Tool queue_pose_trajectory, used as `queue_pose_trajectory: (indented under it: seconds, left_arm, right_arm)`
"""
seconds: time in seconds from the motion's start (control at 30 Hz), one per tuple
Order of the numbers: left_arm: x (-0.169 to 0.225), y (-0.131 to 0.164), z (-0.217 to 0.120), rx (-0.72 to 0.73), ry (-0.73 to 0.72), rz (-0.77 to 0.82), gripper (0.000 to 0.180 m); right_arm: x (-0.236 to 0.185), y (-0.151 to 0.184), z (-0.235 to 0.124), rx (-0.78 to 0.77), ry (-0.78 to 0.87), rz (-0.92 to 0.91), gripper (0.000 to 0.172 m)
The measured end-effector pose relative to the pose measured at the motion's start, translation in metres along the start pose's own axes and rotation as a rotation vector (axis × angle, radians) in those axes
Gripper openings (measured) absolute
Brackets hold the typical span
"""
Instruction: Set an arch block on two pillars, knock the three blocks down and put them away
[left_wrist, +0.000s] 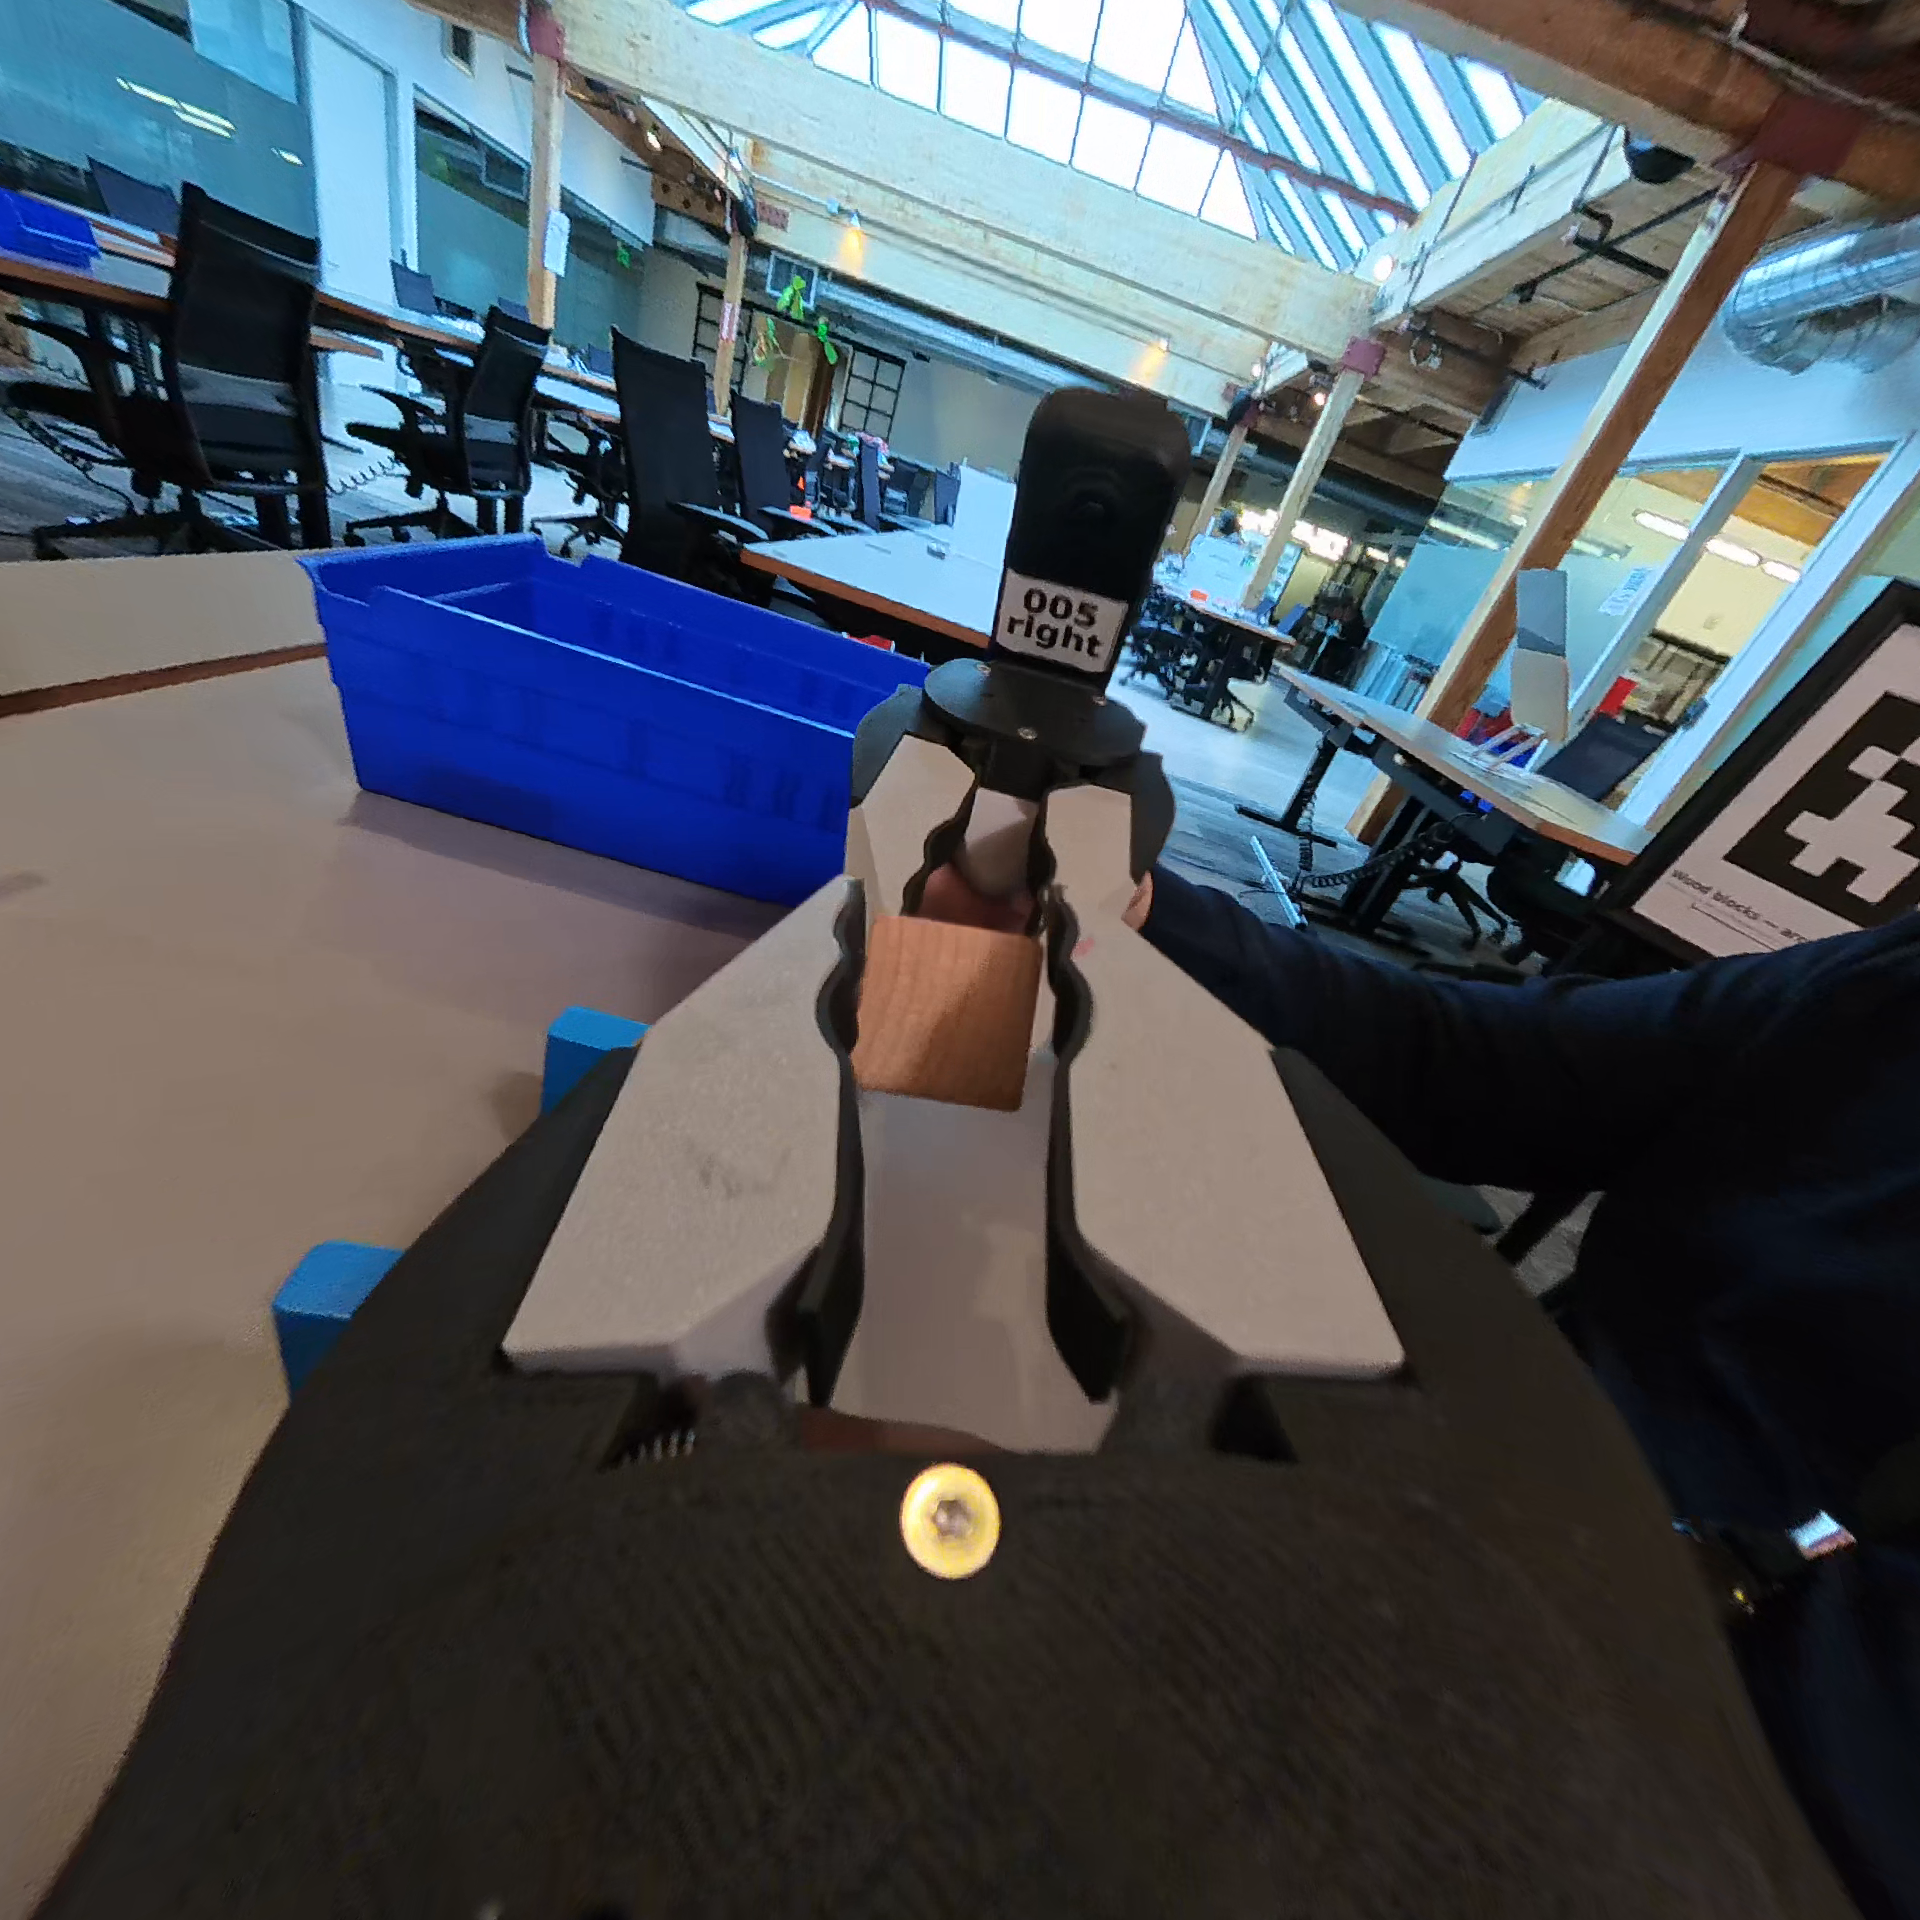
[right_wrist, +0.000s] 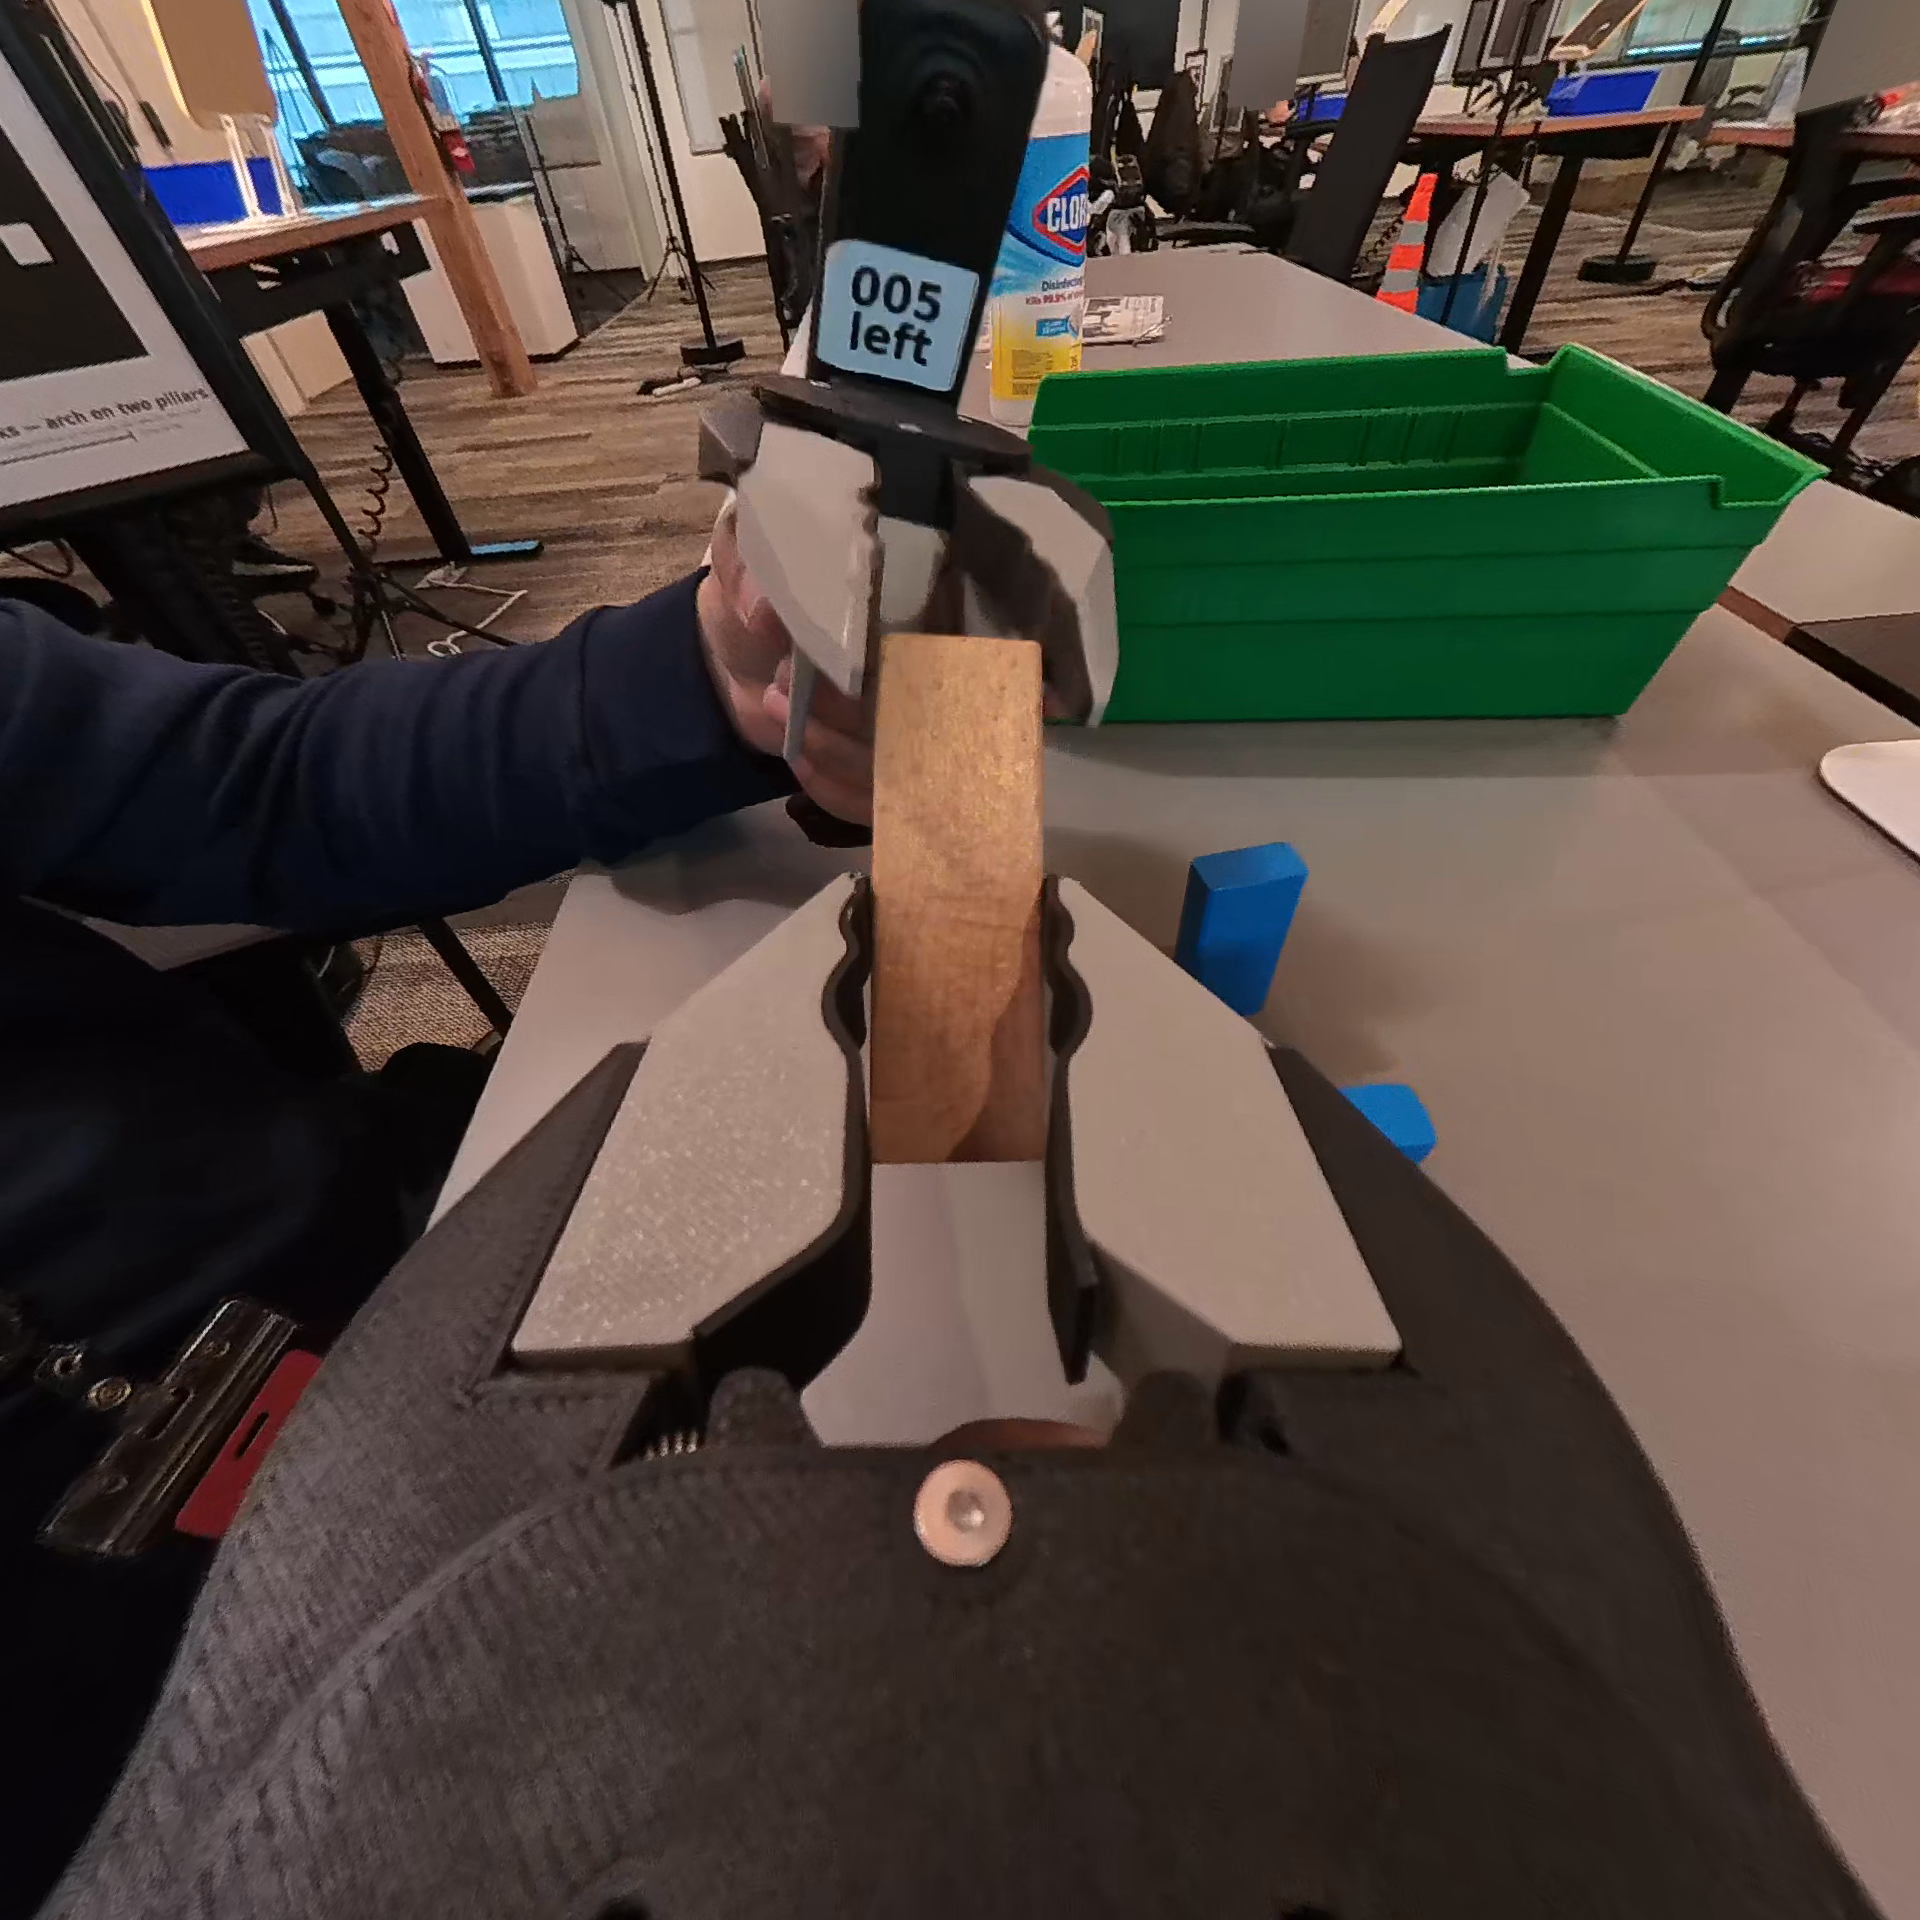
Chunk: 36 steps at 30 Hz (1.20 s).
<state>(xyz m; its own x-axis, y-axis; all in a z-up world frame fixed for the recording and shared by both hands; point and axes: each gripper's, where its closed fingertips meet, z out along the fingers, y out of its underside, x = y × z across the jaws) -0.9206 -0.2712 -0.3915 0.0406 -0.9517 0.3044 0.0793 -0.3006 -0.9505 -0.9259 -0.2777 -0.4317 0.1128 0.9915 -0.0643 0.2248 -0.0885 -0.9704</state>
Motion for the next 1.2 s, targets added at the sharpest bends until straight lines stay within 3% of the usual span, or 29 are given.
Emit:
queue_pose_trajectory:
  seconds: [0.2, 0.4, 0.5, 0.63, 0.87, 1.07, 1.2]
  left_arm:
    - [-0.013, -0.033, -0.022, 0.201, -0.029, -0.081, 0.032]
    - [-0.033, -0.036, -0.031, 0.225, -0.137, -0.093, 0.03]
    - [-0.046, -0.026, -0.034, 0.149, -0.235, -0.046, 0.034]
    - [-0.066, -0.004, -0.041, -0.015, -0.426, 0.103, 0.042]
    - [-0.091, 0.05, -0.049, -0.317, -0.571, 0.213, 0.049]
    - [-0.107, 0.079, -0.048, -0.474, -0.573, 0.206, 0.056]
    - [-0.111, 0.079, -0.043, -0.467, -0.527, 0.154, 0.055]
  right_arm:
    - [0.008, -0.002, -0.004, 0.01, 0.041, 0.006, 0.03]
    - [0.028, -0.003, -0.015, 0.016, 0.13, 0.018, 0.03]
    - [0.049, 0.003, -0.021, -0.047, 0.208, -0.003, 0.03]
    - [0.062, -0.012, -0.02, -0.074, 0.222, -0.041, 0.03]
    - [0.084, -0.019, 0.001, -0.223, 0.209, -0.129, 0.03]
    - [0.08, -0.009, 0.005, -0.205, 0.193, -0.113, 0.03]
    - [0.073, -0.011, -0.001, -0.158, 0.156, -0.085, 0.03]
